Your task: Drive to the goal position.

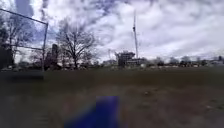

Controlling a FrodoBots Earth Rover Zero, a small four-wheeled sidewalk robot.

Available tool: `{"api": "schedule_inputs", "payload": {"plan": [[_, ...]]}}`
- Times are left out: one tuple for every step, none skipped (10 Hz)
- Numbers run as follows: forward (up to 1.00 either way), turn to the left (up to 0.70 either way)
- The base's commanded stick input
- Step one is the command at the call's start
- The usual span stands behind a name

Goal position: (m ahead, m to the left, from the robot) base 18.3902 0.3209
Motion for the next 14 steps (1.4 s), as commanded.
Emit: {"api": "schedule_inputs", "payload": {"plan": [[0.70,0.00],[0.70,0.00],[0.70,0.00],[0.70,0.00],[0.70,0.00],[0.70,0.00],[0.70,0.00],[0.70,0.00],[0.70,0.16],[0.70,0.27],[0.70,0.27],[0.70,0.27],[0.70,0.27],[0.70,0.27]]}}
